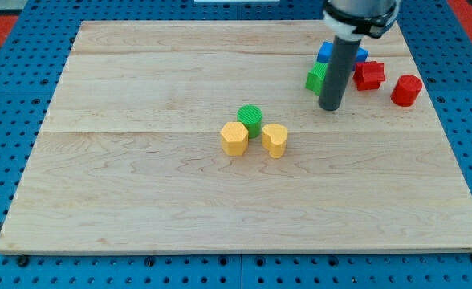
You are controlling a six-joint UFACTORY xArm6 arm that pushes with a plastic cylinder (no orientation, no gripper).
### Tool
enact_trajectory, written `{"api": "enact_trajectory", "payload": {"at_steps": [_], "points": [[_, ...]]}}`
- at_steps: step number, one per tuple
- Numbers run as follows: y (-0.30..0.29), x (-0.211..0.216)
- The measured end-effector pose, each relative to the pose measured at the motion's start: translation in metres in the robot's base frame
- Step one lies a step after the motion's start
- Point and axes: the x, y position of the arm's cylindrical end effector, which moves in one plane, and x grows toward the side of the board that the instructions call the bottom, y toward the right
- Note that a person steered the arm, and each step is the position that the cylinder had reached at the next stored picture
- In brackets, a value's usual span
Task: Move the group of blocks towards the center of the board
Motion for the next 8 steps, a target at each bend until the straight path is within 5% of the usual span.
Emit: {"api": "enact_trajectory", "payload": {"at_steps": [2,3,5,6,7,8], "points": [[0.196,0.000],[0.177,-0.021],[0.046,-0.017],[0.108,-0.011],[0.182,-0.062],[0.139,-0.088]]}}
